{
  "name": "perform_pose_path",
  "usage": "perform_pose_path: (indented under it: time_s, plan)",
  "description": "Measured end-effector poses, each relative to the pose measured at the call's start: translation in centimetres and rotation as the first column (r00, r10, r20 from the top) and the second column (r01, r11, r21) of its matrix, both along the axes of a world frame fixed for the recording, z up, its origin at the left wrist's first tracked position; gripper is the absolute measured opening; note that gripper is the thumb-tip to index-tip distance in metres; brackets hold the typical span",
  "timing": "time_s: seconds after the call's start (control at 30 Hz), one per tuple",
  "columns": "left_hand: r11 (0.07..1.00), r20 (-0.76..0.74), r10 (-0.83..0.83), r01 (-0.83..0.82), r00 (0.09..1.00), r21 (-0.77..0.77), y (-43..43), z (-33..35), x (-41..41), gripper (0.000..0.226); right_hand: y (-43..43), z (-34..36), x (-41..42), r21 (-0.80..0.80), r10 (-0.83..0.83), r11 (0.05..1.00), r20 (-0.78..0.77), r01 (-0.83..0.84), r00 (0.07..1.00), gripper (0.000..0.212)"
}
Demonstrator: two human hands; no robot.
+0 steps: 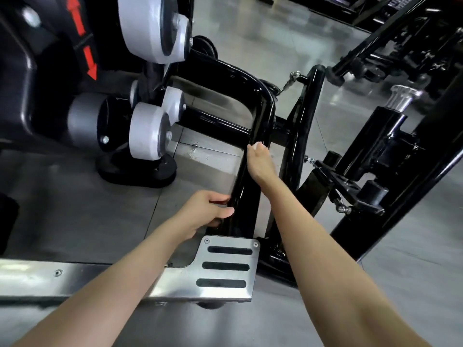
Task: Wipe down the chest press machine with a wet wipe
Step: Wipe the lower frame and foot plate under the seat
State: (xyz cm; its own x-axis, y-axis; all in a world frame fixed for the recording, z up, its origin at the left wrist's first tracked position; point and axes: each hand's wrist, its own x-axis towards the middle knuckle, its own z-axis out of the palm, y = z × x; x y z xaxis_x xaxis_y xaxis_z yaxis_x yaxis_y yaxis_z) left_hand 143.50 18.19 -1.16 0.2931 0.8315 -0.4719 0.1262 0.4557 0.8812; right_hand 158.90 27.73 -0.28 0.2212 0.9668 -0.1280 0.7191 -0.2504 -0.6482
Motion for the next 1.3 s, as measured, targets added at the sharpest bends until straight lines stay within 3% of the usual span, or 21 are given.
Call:
perform_pose_path:
  time_s: [0.07,0.13,0.2,0.23,0.3,0.43,0.53,0.63,0.7,0.77,0.9,1.03,1.2,1.3]
  plan:
    - [0.999,-0.006,0.009,-0.009,1.0,-0.05,0.4,-0.1,-0.5,0.028,-3.9,-0.6,-0.3,0.025,0.196,0.98,0.061,-0.198,0.979,0.027]
    - [0.995,-0.021,0.055,-0.056,0.998,-0.076,0.7,-0.1,-1.2,0.032,-8.1,-0.3,-1.0,-0.051,0.363,0.932,0.133,-0.36,0.922,0.032]
    - [0.991,-0.081,0.121,-0.124,0.989,-0.039,0.9,0.0,-2.1,0.038,-11.6,0.8,-1.9,-0.195,0.563,0.826,0.246,-0.529,0.789,0.037]
    - [0.987,-0.107,0.154,-0.157,0.982,-0.016,1.0,0.0,-2.6,0.04,-12.4,1.1,-2.0,-0.261,0.645,0.764,0.284,-0.59,0.709,0.039]
    - [0.978,-0.139,0.207,-0.206,0.968,0.018,1.1,0.3,-3.5,0.041,-12.1,2.5,-2.3,-0.32,0.687,0.724,0.261,-0.611,0.678,0.039]
    - [0.971,-0.136,0.238,-0.232,0.962,0.058,0.9,1.5,-4.7,0.043,-8.5,2.6,-2.2,-0.279,0.498,0.857,0.234,-0.433,0.835,0.045]
    - [0.975,-0.126,0.219,-0.212,0.968,0.067,0.4,2.5,-5.3,0.039,-11.5,2.0,-2.6,-0.208,0.499,0.863,0.202,-0.461,0.843,0.046]
    - [0.988,-0.12,0.146,-0.138,0.982,0.067,-0.5,3.3,-5.3,0.036,-16.3,1.8,-1.7,-0.166,0.48,0.858,-0.08,-0.487,0.873,0.047]
    - [0.995,-0.114,0.079,-0.071,0.99,0.073,-1.2,3.6,-5.1,0.03,-17.9,1.6,-1.0,-0.161,0.322,0.908,-0.321,-0.386,0.891,0.046]
    - [0.997,-0.123,0.011,-0.001,0.992,0.076,-1.9,3.8,-4.9,0.025,-19.0,1.5,-0.9,-0.134,0.192,0.956,-0.389,-0.261,0.901,0.049]
    - [0.966,-0.278,-0.164,0.211,0.946,0.149,-3.2,4.1,-4.4,0.02,-18.6,3.4,-2.1,-0.088,0.101,0.987,-0.297,-0.133,0.95,0.048]
    - [0.948,-0.317,-0.228,0.284,0.92,0.143,-4.1,4.7,-4.5,0.021,-13.9,3.8,-2.8,-0.056,0.061,0.996,-0.203,-0.074,0.977,0.027]
    - [0.925,-0.369,-0.275,0.349,0.888,0.151,-4.6,5.4,-4.5,0.02,-15.9,3.4,-2.6,-0.085,0.033,0.996,0.022,-0.031,0.999,0.042]
    - [0.912,-0.391,-0.307,0.386,0.868,0.142,-4.9,5.2,-4.6,0.02,-18.9,3.3,-2.0,-0.113,0.036,0.993,0.011,-0.034,0.999,0.048]
